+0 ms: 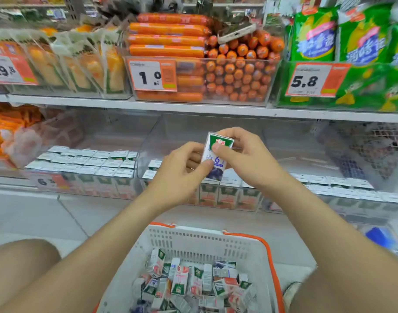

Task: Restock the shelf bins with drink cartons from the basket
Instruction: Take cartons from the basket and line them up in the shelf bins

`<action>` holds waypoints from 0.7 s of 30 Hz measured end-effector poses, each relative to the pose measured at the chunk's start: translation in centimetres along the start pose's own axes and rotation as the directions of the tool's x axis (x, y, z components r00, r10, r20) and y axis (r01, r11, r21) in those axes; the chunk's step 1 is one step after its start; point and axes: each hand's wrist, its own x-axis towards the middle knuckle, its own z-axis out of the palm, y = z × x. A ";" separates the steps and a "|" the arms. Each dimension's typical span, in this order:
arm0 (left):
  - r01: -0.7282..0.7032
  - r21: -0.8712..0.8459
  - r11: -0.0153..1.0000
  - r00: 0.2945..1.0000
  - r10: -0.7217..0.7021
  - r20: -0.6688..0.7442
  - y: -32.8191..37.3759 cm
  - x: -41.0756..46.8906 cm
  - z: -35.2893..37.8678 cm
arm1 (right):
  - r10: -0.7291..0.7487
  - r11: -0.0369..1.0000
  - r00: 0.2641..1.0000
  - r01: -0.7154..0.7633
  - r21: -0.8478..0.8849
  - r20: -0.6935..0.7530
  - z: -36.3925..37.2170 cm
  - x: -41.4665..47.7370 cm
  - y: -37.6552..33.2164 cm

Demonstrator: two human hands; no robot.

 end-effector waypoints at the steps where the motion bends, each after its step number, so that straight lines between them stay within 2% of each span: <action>1: -0.001 -0.037 0.999 0.999 0.002 0.039 0.5 0.3 1.0 | -0.016 0.999 1.000 0.016 -0.040 0.001 -1.3 -0.4 0.1; 5: -0.110 -0.001 0.994 0.988 0.110 0.112 2.8 1.7 5.3 | -0.030 0.984 0.999 0.023 -0.176 -0.040 -6.9 -1.7 0.9; 9: -0.190 0.173 0.967 0.981 0.192 0.007 4.6 3.1 10.5 | -0.049 0.945 0.973 -0.028 -0.325 -0.225 -12.7 -3.1 2.5; 11: -0.255 0.269 0.929 0.965 0.263 0.007 5.3 3.4 13.3 | -0.071 0.916 0.944 -0.066 -0.395 -0.322 -15.9 -4.1 3.5; 15: -0.425 0.409 0.807 0.904 0.361 0.228 6.4 3.7 18.6 | -0.077 0.824 0.906 -0.178 -0.538 -0.417 -22.3 -4.8 8.0; 18: -0.490 0.473 0.733 0.862 0.327 0.387 6.7 4.3 22.3 | -0.020 0.725 0.919 -0.258 -0.639 -0.393 -26.0 -5.1 11.8; 21: -0.526 0.492 0.694 0.834 0.308 0.458 6.7 5.0 25.4 | -0.010 0.597 0.927 -0.296 -0.746 -0.376 -28.6 -5.5 15.2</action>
